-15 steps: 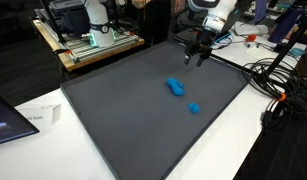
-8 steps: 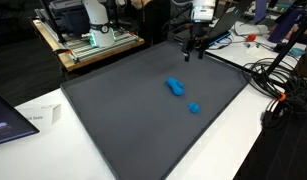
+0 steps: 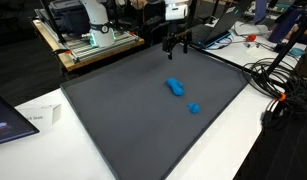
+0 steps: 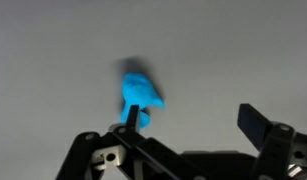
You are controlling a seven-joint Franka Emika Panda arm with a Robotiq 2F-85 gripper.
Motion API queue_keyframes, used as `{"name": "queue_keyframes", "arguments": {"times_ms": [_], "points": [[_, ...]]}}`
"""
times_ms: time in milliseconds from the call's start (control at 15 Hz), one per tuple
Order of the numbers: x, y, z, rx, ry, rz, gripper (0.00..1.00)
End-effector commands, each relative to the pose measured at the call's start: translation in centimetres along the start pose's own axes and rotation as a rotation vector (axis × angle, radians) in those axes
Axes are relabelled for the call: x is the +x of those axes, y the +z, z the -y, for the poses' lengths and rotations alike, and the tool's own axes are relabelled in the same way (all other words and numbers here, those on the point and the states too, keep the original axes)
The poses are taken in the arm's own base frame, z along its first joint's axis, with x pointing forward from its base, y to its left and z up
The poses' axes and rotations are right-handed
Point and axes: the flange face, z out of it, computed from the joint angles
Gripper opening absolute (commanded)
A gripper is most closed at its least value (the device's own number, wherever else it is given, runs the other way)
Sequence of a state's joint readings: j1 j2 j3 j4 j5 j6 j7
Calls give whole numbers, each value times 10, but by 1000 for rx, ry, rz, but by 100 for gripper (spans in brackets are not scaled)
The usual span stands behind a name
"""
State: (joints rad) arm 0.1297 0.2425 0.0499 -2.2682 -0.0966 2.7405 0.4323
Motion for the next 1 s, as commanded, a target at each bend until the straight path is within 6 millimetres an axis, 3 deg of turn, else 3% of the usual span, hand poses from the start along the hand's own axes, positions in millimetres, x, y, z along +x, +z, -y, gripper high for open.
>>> {"name": "queue_keyframes", "arguments": {"times_ms": [0, 333, 400, 533, 800, 933], "points": [[-14, -11, -27, 78, 1, 41, 100], [3, -15, -55, 173, -69, 57, 100], [-1, -6, -46, 141, -40, 54, 100], [3, -7, -55, 150, -57, 51, 100], [3, -8, -54, 153, -64, 50, 100], [13, -1, -64, 139, -110, 86, 100]]}}
